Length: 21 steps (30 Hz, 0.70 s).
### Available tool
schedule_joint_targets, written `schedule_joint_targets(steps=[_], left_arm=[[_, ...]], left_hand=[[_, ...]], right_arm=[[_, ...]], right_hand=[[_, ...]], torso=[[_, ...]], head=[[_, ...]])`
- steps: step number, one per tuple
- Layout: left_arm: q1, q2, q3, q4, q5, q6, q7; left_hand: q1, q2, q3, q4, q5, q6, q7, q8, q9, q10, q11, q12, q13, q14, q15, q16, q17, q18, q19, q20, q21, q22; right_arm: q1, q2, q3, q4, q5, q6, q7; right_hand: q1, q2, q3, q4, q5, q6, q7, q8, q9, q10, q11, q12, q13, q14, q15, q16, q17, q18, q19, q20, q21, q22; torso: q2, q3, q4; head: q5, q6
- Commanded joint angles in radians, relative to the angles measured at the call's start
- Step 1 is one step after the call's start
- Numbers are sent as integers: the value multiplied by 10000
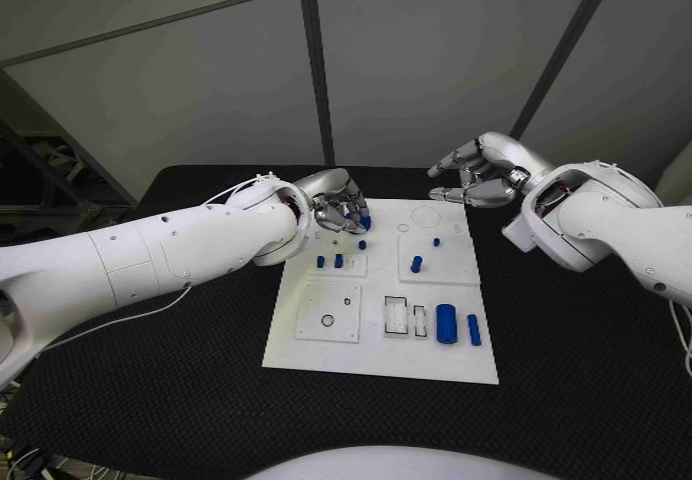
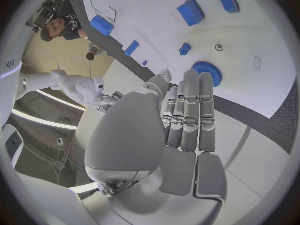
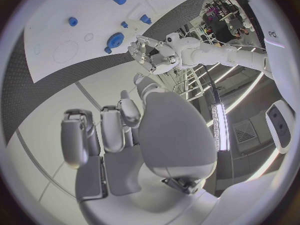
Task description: Assemble the parts on the task board
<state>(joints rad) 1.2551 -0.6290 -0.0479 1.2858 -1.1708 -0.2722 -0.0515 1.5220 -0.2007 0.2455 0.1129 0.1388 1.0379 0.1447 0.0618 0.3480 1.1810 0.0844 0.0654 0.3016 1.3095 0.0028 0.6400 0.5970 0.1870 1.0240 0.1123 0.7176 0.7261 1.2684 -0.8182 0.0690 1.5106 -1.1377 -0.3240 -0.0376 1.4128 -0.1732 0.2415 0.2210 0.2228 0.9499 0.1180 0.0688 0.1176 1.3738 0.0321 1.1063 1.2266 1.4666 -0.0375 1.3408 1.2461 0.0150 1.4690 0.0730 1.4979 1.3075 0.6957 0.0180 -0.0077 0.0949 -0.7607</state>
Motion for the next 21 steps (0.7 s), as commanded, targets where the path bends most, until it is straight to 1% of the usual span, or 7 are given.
schedule_joint_targets(steps=[1,2,3,5,8,13,21], left_arm=[[32,180,-125,-162,-1482,498,365],[35,246,-170,-209,-1635,634,313],[36,304,-214,-249,-1778,758,262],[38,404,-279,-327,-2024,986,161],[39,510,-327,-438,-2234,1214,52],[39,662,-365,-628,-2475,1576,-114],[32,842,-377,-807,-2635,1696,-210]], left_hand=[[-160,27,-27,-44,23,35,-80,34,-242,-38,-61,-4,-448,419,-73,572,279,-32,429,-76,214,101],[-170,29,-11,-72,31,45,-95,35,-332,-45,-83,-4,-611,583,-93,1008,623,-32,550,-103,297,149],[-206,13,0,-109,26,64,-115,40,-464,-6,-61,24,-836,720,-100,1618,1140,-40,689,-127,409,222],[-268,51,34,-142,16,96,-124,44,-640,1,-110,15,-1140,1105,-153,2779,2173,-60,902,-144,641,397],[-345,45,23,-170,-67,114,-139,47,-780,4,-120,18,-1375,1377,-175,3662,2977,-201,1426,-183,1464,1180],[-457,44,-43,-211,-158,138,-152,53,-960,-83,-118,19,-1683,1601,-229,4459,3683,-365,1952,-230,2374,2063],[-433,133,-14,-278,-123,169,-155,62,-1076,-66,-127,48,-1868,1731,-229,4913,4092,-466,2230,-243,2889,2569]], right_arm=[[17,33,6,9,18,-43,74],[17,38,6,10,18,-41,75],[17,43,6,10,18,-39,77],[17,51,6,8,18,-35,80],[17,53,6,9,18,-32,82],[17,61,6,6,18,-30,85],[17,78,6,6,18,-30,93]], right_hand=[[-75,-54,64,-2,35,65,-9,-35,-11,-1,-25,-37,-5,306,-74,-36,-1,102,444,-65,-28,1705],[-75,-54,64,-2,35,65,-9,-35,-11,-1,-25,-37,-5,306,-74,-36,-1,102,444,-65,-28,1705],[-75,-54,64,-2,35,65,-9,-35,-11,-1,-25,-37,-5,306,-74,-36,-1,102,444,-65,-28,1705],[-75,-54,64,-2,35,65,-9,-35,-11,-1,-25,-37,-5,306,-74,-36,-1,102,444,-65,-28,1705],[-75,-54,64,-2,35,65,-9,-35,-11,-1,-25,-37,-5,306,-74,-36,-1,102,444,-65,-28,1705],[-75,-54,64,-2,35,65,-9,-35,-11,-1,-25,-37,-5,306,-74,-36,-1,102,444,-65,-28,1705],[-75,-54,64,-2,35,65,-9,-35,-11,-1,-25,-37,-5,306,-74,-36,-1,102,444,-65,-28,1705]], torso=[[6,1,-9],[7,1,-14],[5,2,-13],[6,0,-18],[3,-1,-16],[4,2,-8],[8,-1,-10]], head=[[-9,-3],[-13,-3],[-15,-4],[-23,-14],[-29,-14],[-39,-25],[-48,-13]])
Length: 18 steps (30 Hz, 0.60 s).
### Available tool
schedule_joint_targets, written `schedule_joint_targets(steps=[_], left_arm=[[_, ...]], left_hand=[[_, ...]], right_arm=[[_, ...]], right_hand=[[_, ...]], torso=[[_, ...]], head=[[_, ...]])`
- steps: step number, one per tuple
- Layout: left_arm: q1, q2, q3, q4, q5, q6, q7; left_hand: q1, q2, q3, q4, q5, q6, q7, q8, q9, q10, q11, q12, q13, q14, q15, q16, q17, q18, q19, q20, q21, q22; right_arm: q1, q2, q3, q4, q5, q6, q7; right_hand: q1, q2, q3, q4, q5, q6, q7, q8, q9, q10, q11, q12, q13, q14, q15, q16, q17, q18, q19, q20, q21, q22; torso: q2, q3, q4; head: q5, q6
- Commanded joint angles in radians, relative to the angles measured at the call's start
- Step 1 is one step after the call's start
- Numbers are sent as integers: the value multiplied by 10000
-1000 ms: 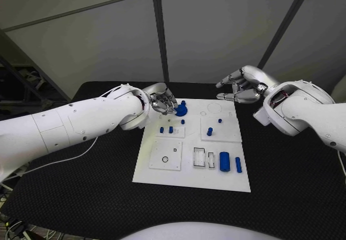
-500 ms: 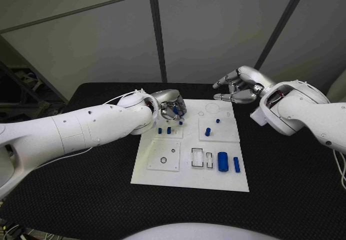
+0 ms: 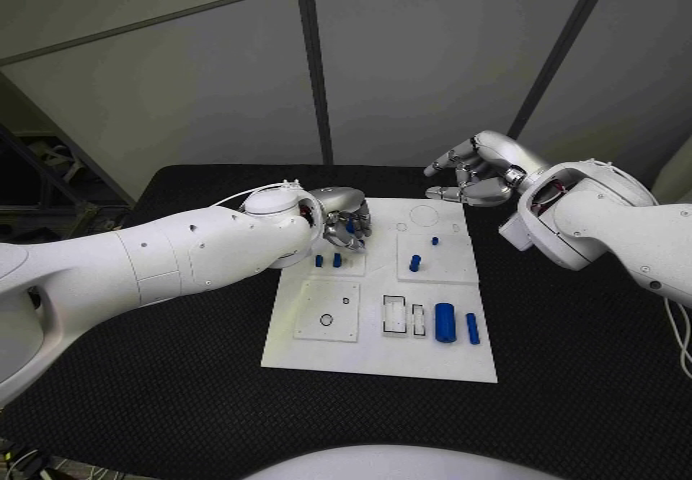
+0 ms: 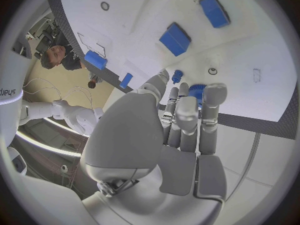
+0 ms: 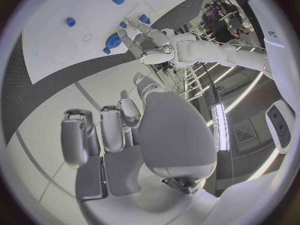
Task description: Assemble the parts on the task board
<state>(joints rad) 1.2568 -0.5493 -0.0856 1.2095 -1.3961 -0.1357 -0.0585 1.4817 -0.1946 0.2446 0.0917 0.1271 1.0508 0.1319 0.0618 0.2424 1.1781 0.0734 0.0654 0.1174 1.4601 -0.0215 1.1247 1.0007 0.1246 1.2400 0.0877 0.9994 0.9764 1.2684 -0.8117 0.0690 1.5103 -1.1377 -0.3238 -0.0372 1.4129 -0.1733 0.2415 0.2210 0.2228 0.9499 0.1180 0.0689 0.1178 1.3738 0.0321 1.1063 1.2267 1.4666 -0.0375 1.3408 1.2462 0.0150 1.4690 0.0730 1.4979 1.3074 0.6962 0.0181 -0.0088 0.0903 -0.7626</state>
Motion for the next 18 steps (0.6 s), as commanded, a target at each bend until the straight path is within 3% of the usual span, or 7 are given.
schedule_joint_targets(steps=[1,18], left_arm=[[14,65,-1,-65,-395,319,-155],[7,194,-2,-219,-440,662,-280]], left_hand=[[-19,93,11,-74,3,48,-26,64,-32,-27,-18,53,-45,233,18,104,87,151,87,5,107,102],[303,543,892,-449,132,494,6,168,-227,476,-44,216,-381,263,58,629,459,35,323,47,844,849]], right_arm=[[17,14,6,9,18,-32,90],[16,31,6,0,18,-16,92]], right_hand=[[-76,-53,65,-2,35,65,-9,-36,-12,-1,-25,-37,-6,306,-74,-36,-2,102,444,-65,-28,1706],[-70,-45,79,-9,42,68,-10,-35,-15,6,-27,-19,6,311,-75,-26,18,96,458,-66,-11,1728]], torso=[[0,0,-3],[-7,8,7]], head=[[-1,6],[-18,-37]])
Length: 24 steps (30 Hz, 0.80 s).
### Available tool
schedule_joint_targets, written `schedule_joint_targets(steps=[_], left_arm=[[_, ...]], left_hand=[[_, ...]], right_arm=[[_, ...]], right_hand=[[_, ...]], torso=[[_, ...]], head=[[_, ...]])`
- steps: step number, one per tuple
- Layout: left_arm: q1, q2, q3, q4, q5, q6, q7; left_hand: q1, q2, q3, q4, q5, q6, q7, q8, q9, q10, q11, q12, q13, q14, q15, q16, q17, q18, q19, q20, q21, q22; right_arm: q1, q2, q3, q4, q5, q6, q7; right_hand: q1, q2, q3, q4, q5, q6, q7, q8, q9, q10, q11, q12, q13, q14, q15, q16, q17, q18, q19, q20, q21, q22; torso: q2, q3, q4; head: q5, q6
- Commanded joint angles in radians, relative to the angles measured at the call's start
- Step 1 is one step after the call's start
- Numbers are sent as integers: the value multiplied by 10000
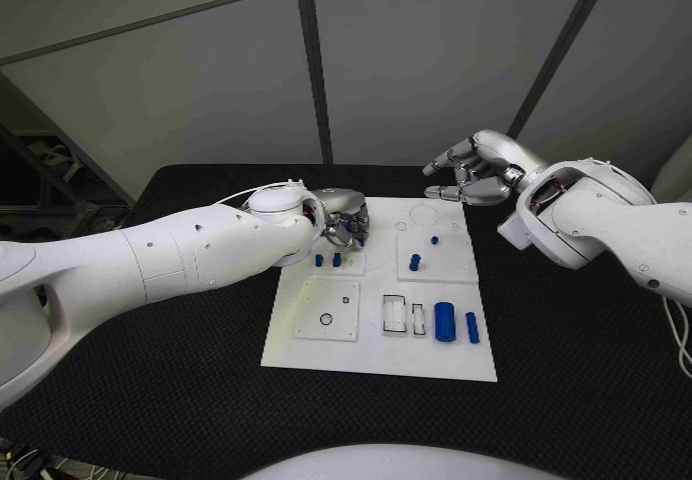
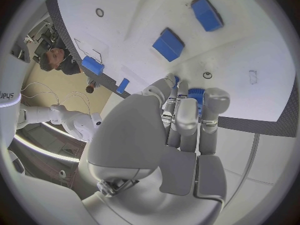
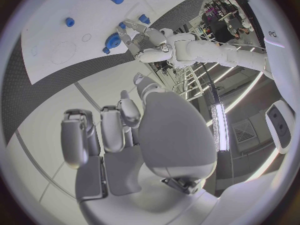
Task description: Assemble the parts on the task board
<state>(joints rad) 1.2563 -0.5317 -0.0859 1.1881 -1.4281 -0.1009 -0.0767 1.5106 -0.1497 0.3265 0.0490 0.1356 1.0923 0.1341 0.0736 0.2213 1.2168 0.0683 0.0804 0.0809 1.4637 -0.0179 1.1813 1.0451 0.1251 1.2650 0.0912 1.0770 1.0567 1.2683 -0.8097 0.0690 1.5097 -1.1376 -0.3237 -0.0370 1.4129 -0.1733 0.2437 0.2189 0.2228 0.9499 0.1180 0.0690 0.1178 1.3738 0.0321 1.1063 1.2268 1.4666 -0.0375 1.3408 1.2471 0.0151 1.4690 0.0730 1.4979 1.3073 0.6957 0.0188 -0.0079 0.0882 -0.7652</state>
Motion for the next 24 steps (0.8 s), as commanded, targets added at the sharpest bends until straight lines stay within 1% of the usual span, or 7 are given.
schedule_joint_targets(steps=[1,10,15,20,23,24], left_arm=[[12,25,1,-11,-120,346,-105],[0,92,0,-56,-121,432,-80],[-10,143,-5,-91,-121,518,-79],[-19,181,-12,-181,-121,619,-84],[-24,161,-15,-211,-121,487,15],[-27,138,-14,-200,-121,400,79]], left_hand=[[14,97,115,-43,51,92,-16,49,-26,100,4,66,-29,227,24,79,26,27,77,10,95,73],[-52,66,253,-118,30,132,-11,34,-71,160,-4,75,-77,222,26,139,45,1,121,8,250,235],[-68,60,272,-126,26,129,-10,27,-80,164,-3,74,-84,219,26,141,37,-6,136,9,286,273],[-102,110,429,-198,58,203,-17,34,-117,238,-14,94,-109,218,14,203,63,-21,153,5,389,381],[-124,142,585,-310,127,318,-33,58,-146,339,-39,128,-121,209,-6,245,61,-36,177,-10,505,503],[-116,145,622,-345,136,340,-38,62,-152,361,-48,135,-122,208,-11,259,66,-44,196,-15,549,549]], right_arm=[[17,11,6,7,18,-14,91],[17,17,6,13,17,-4,95],[17,26,6,14,17,2,97],[17,27,6,19,17,2,98],[17,23,6,25,17,1,99],[17,21,6,27,17,0,99]], right_hand=[[-70,-45,57,13,42,68,-10,-36,-16,6,-27,-19,5,311,-75,-26,9,96,459,-66,-11,1729],[-70,-45,57,13,42,68,-10,-36,-16,6,-27,-19,5,311,-75,-26,9,96,459,-66,-11,1729],[-70,-45,57,13,42,68,-10,-36,-16,6,-27,-19,5,311,-75,-26,9,96,459,-66,-11,1729],[-71,-38,67,11,45,76,-10,-33,-18,16,-27,1,18,316,-75,-18,24,93,464,-66,-5,1737],[-71,-38,67,11,45,76,-10,-33,-18,16,-27,1,18,316,-75,-18,24,93,464,-66,-5,1737],[-71,-38,67,11,45,76,-10,-33,-18,16,-27,1,18,316,-75,-18,24,93,464,-66,-5,1737]], torso=[[-3,1,-8],[-5,3,6],[-6,2,-2],[-10,1,-1],[-8,5,-2],[-8,0,0]], head=[[8,-13],[-7,-28],[8,-33],[7,-21],[9,-9],[1,3]])
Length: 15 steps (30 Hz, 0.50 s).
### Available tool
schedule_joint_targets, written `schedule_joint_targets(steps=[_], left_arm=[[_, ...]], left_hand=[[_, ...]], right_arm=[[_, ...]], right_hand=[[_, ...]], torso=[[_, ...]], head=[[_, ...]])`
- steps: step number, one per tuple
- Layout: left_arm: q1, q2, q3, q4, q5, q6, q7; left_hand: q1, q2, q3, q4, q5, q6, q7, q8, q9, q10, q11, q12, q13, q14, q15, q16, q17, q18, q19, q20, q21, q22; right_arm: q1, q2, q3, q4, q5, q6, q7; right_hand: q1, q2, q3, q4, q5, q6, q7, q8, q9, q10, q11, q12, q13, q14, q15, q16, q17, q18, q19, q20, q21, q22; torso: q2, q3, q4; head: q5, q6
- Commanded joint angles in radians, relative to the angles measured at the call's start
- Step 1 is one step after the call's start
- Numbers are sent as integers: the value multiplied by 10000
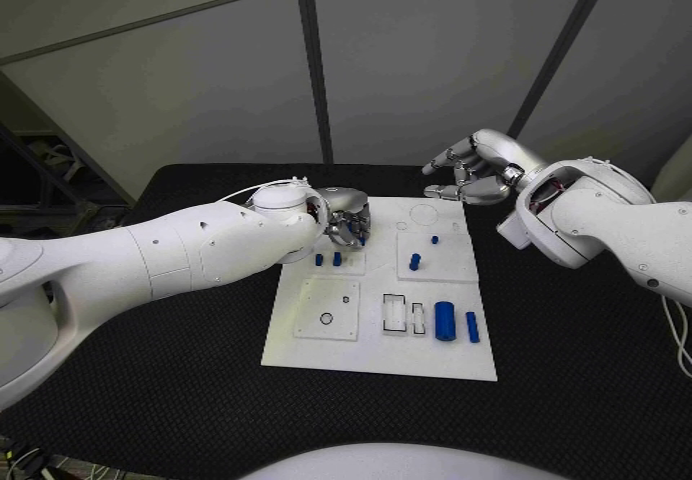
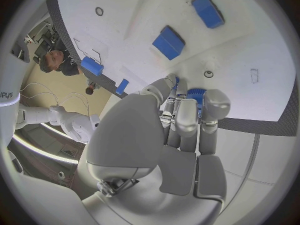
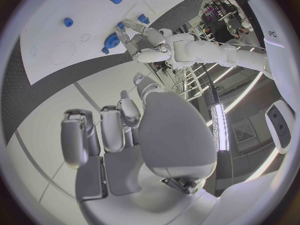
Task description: Assemble the parts on the task board
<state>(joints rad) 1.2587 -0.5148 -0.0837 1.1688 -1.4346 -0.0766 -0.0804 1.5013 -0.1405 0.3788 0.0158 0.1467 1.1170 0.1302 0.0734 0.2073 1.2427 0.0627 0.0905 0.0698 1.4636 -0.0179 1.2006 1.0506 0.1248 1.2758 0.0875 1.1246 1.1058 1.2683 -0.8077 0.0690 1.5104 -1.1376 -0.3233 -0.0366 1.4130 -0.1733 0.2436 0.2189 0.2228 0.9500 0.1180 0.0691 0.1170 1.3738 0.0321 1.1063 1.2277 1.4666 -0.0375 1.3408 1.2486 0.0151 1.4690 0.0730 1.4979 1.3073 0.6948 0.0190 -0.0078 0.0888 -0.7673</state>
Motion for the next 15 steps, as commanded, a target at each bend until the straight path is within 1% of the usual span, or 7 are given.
schedule_joint_targets(steps=[1,5,8,10,13,15], left_arm=[[-52,-50,-37,6,-57,96,157],[-59,-234,-15,161,-47,-332,423],[-62,-365,185,293,55,-554,567],[-63,-429,302,367,125,-629,615],[-68,-558,524,510,275,-702,654],[-70,-668,657,625,381,-726,654]], left_hand=[[-14,57,127,-43,29,113,-4,68,-15,121,0,41,-12,208,-15,73,10,-50,109,18,116,103],[-39,69,238,-142,36,200,-21,85,-34,196,-20,65,-14,206,-33,103,2,-83,185,3,279,270],[-58,71,261,-162,32,225,-25,91,-38,216,-27,71,-14,203,-36,93,-27,-93,210,-1,326,319],[-69,74,272,-168,30,236,-27,92,-40,223,-29,73,-14,202,-37,90,-39,-95,214,-3,338,331],[-83,79,283,-173,29,246,-28,94,-43,229,-30,74,-15,200,-39,85,-54,-97,219,-4,350,344],[-90,82,288,-175,28,252,-29,95,-44,231,-31,74,-16,199,-40,84,-59,-98,222,-5,357,351]], right_arm=[[17,-1,6,20,17,-4,96],[17,-12,6,12,18,-17,105],[16,-16,6,2,18,-32,112],[16,-12,6,-7,18,-37,114],[15,-6,6,-20,18,-44,119],[14,-4,6,-26,18,-46,120]], right_hand=[[-71,-38,67,10,45,75,-10,-34,-9,16,-27,1,9,316,-75,-19,9,93,464,-66,-5,1737],[-73,-32,72,10,47,80,-10,-32,-10,16,-28,2,8,316,-76,-22,6,92,466,-67,-4,1740],[-82,-23,76,17,48,83,-9,-31,-10,19,-27,5,10,317,-76,-20,11,93,465,-67,-5,1738],[-82,-23,76,17,48,83,-9,-31,-10,19,-27,5,10,317,-76,-20,11,93,465,-67,-5,1738],[-87,-18,79,20,49,84,-9,-31,-11,19,-26,5,9,318,-76,-20,12,93,465,-67,-6,1737],[-92,-13,82,23,49,86,-9,-31,-12,19,-26,5,8,319,-76,-19,13,93,465,-67,-7,1736]], torso=[[0,-3,-1],[-6,-18,12],[-8,-4,15],[-5,-6,19],[0,-13,10],[0,-9,7]], head=[[-5,24],[-38,48],[-35,59],[-27,73],[-14,95],[0,98]])
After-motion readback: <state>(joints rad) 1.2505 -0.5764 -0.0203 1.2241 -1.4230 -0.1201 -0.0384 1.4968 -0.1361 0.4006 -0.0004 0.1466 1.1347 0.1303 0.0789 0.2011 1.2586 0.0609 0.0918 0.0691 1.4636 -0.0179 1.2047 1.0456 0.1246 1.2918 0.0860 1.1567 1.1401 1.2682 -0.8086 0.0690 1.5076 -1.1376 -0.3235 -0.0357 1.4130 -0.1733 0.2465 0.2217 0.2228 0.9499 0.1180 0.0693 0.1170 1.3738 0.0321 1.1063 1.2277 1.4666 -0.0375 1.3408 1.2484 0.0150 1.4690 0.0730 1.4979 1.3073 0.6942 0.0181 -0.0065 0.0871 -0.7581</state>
